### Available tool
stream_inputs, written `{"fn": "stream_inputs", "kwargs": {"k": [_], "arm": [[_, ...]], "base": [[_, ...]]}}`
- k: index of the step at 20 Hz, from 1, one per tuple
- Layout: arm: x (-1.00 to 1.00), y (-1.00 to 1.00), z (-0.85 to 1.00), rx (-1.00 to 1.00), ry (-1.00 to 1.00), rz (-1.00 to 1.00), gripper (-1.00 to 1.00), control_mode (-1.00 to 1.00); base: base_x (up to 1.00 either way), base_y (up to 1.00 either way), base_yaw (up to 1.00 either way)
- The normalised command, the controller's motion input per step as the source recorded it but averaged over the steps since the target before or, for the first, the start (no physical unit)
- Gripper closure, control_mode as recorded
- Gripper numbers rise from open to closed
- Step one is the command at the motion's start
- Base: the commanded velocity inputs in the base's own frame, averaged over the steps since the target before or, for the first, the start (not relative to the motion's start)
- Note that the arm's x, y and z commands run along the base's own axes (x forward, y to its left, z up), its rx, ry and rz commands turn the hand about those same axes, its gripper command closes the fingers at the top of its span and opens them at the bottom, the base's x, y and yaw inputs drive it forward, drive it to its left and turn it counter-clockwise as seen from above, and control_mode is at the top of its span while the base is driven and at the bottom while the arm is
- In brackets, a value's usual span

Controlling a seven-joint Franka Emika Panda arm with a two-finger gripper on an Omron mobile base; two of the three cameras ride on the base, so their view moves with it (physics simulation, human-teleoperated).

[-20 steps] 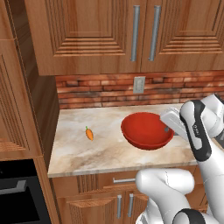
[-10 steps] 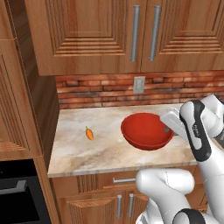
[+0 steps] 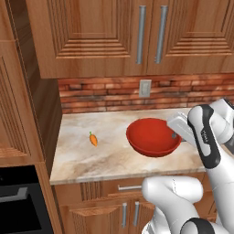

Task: Place the two vegetables and bowl onto the tray for setting up a vegetable dip station.

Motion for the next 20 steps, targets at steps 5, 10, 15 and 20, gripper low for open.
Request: {"fn": "stream_inputs", "kwargs": {"k": [5, 10, 15, 20], "arm": [[0.0, 0.0, 0.0, 0.0, 0.0, 0.0, 1.0, 1.0], [0.0, 0.0, 0.0, 0.0, 0.0, 0.0, 1.0, 1.0], [0.0, 0.0, 0.0, 0.0, 0.0, 0.0, 1.0, 1.0], [0.0, 0.0, 0.0, 0.0, 0.0, 0.0, 1.0, 1.0]], "base": [[-0.43, -0.03, -0.01], [-0.47, -0.05, -0.04], [-0.2, -0.15, -0.1], [-0.01, -0.47, -0.04]]}}
